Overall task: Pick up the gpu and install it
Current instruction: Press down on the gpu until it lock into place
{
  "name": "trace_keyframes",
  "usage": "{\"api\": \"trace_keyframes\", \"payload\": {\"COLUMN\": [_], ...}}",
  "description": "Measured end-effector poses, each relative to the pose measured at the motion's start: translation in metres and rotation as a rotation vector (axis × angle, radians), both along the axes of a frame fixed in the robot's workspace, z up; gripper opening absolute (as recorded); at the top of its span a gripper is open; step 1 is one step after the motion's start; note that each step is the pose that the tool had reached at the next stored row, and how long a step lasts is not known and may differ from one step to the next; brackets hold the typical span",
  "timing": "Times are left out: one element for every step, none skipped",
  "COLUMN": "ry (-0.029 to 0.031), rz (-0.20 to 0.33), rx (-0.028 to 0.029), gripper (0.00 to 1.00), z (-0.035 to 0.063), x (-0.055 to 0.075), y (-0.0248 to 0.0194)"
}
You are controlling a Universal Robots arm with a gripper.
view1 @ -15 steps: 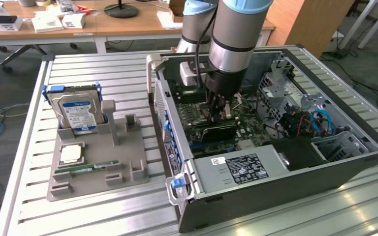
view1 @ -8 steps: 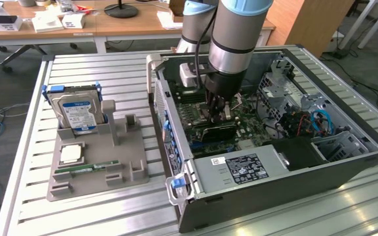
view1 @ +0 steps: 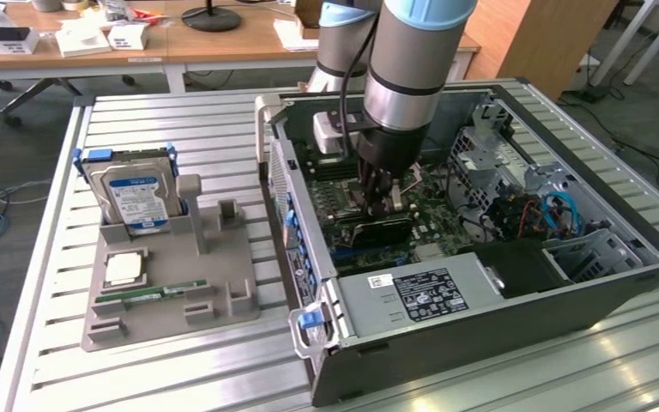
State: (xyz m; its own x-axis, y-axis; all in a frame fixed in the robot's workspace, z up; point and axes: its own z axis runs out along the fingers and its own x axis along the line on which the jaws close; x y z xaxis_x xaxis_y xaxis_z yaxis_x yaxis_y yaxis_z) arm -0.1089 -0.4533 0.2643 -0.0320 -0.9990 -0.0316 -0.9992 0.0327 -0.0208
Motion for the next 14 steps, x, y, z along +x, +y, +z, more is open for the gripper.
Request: {"api": "trace_keyframes", "payload": {"ry": [0.0002, 0.0002, 0.0003, 0.0002, 0.0001, 0.0, 0.0002, 0.0001, 0.0005, 0.0003, 0.0001, 0.0001, 0.0, 0.0001], "rz": [0.0, 0.0, 0.0, 0.0, 0.0, 0.0, 0.0, 0.0, 0.0, 0.0, 0.0, 0.0, 0.0, 0.0], "rx": [-0.0004, -0.0006, -0.0006, -0.0005, -0.0002, -0.0001, -0.0004, -0.0001, -0.0003, -0.0004, -0.0003, -0.0002, -0.0002, -0.0002], "gripper": [0.11, 0.11, 0.11, 0.11, 0.11, 0.11, 0.11, 0.11, 0.11, 0.11, 0.11, 0.11, 0.11, 0.11], "z": [-0.0004, -0.0005, -0.0005, -0.0006, -0.0007, -0.0007, -0.0016, -0.0018, -0.0028, -0.003, -0.0031, -0.0032, -0.0032, -0.0032], "x": [0.0, 0.0, 0.0, 0.0, 0.0, 0.0, 0.0, 0.0, -0.0006, -0.0007, -0.0007, -0.0007, -0.0007, -0.0008], "y": [0.0, -0.0001, -0.0001, -0.0001, 0.0, 0.0, 0.0, 0.0, 0.0, 0.0, 0.0, 0.0, 0.0, 0.0]}}
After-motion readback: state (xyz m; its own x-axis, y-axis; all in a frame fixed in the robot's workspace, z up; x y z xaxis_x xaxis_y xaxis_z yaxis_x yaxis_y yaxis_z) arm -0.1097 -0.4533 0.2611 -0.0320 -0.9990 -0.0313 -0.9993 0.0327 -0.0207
